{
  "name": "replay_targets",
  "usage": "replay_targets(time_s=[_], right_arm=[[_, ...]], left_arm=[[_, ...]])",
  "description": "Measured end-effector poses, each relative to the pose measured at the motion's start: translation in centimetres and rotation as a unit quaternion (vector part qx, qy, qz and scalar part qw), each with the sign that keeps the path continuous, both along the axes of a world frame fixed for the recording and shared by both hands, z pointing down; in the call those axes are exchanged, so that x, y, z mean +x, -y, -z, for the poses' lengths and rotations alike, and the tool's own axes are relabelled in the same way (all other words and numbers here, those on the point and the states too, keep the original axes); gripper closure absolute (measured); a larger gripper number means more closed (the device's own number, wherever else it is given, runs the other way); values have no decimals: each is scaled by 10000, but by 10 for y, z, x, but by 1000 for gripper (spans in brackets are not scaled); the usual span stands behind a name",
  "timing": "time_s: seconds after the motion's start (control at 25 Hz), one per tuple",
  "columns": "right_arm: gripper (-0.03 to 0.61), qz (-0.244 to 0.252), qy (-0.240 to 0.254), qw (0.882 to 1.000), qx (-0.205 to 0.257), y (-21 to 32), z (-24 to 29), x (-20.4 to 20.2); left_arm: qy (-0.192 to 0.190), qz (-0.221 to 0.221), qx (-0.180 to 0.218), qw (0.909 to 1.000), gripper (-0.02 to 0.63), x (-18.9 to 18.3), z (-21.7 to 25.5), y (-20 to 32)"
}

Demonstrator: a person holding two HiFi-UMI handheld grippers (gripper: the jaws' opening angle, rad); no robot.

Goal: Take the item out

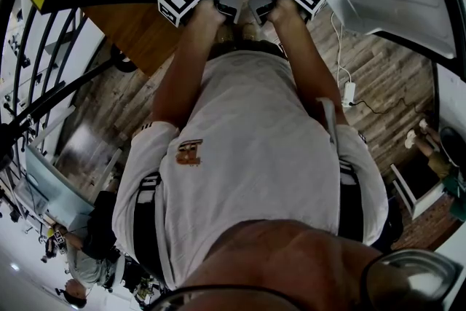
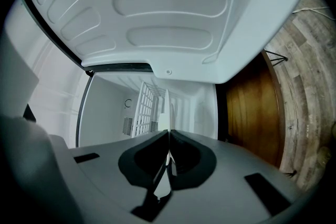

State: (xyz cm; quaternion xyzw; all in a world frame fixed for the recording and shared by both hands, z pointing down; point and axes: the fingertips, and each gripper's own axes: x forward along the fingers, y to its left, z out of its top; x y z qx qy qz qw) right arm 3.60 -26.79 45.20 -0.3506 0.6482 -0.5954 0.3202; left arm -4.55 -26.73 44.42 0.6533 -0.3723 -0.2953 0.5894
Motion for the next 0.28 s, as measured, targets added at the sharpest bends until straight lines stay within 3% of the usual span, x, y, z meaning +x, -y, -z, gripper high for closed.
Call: replay_targets(time_s=[0.28], right_arm=[[540,-13,23,10000,4,2,0,1]], left_arm=[[-18,7,-29,10000,589,1,-2,2]])
